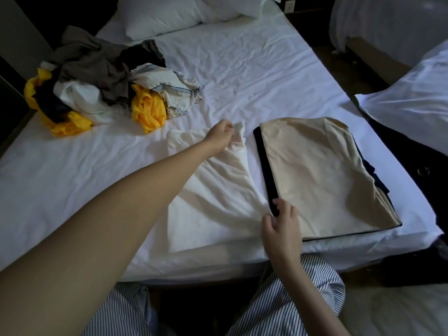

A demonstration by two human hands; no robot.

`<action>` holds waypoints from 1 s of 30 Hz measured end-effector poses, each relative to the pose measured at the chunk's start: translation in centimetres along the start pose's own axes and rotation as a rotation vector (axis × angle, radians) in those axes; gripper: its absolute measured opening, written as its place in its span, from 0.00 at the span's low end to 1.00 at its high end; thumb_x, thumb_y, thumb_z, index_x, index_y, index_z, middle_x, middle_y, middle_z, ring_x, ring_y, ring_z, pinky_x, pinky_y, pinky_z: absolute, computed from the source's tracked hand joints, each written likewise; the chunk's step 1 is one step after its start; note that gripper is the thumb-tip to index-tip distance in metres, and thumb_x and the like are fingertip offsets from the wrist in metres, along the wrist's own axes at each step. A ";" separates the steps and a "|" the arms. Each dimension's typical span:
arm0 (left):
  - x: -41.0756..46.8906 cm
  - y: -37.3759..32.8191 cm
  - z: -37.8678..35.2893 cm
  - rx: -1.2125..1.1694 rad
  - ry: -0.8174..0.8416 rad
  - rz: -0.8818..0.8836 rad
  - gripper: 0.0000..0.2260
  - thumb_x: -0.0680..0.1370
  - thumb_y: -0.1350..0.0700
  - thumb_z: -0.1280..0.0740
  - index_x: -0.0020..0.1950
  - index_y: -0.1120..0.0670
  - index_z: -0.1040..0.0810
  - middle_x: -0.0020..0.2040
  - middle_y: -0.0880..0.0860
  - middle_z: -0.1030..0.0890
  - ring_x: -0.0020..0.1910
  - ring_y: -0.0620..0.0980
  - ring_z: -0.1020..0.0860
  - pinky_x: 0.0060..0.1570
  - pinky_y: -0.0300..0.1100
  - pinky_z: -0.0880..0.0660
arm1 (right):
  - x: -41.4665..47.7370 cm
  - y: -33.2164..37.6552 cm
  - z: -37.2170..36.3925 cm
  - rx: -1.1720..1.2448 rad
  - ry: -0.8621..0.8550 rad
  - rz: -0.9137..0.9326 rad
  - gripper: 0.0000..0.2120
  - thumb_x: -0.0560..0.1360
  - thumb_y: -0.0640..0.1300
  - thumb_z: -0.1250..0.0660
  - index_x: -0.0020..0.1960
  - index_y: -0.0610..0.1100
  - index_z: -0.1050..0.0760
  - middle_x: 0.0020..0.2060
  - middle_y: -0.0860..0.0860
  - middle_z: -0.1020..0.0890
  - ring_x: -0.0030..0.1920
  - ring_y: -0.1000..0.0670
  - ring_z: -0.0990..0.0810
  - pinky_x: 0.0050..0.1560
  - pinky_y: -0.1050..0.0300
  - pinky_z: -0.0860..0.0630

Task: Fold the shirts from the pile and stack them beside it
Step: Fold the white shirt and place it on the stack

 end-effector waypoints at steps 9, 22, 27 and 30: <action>-7.1 8.7 -0.3 0.931 0.075 -0.477 0.33 0.74 0.38 0.63 0.78 0.46 0.48 0.78 0.49 0.44 0.76 0.47 0.46 0.72 0.45 0.52 | 2.5 1.5 -6.6 -0.649 0.350 0.544 0.26 0.74 0.55 0.47 0.65 0.43 0.25 0.65 0.44 0.24 0.66 0.43 0.27 0.60 0.41 0.27; -4.2 12.7 9.1 0.119 -0.483 -0.186 0.17 0.76 0.57 0.41 0.62 0.62 0.25 0.59 0.61 0.23 0.59 0.59 0.25 0.60 0.51 0.28 | 7.1 6.3 -6.6 -0.484 0.148 0.630 0.19 0.73 0.50 0.46 0.53 0.42 0.20 0.49 0.47 0.17 0.54 0.41 0.21 0.58 0.49 0.40; -2.9 13.7 12.0 -0.045 -0.389 -0.025 0.06 0.78 0.60 0.35 0.53 0.58 0.22 0.51 0.55 0.19 0.52 0.50 0.23 0.50 0.38 0.28 | 13.3 11.0 -11.0 -0.354 0.277 0.551 0.16 0.78 0.41 0.42 0.63 0.46 0.25 0.62 0.48 0.24 0.66 0.45 0.30 0.64 0.52 0.40; -2.0 13.7 11.9 -0.012 -0.139 -0.090 0.03 0.75 0.58 0.29 0.45 0.54 0.23 0.44 0.50 0.21 0.45 0.45 0.24 0.45 0.33 0.28 | 17.0 10.7 -13.8 -0.510 0.339 0.436 0.18 0.80 0.45 0.45 0.69 0.47 0.32 0.68 0.49 0.30 0.70 0.46 0.38 0.70 0.47 0.48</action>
Point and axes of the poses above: each hand's wrist, its own x-axis towards the middle knuckle, its own z-axis out of the back of the hand, y = z × x, the point moved 3 cm from there along x, towards the middle knuckle
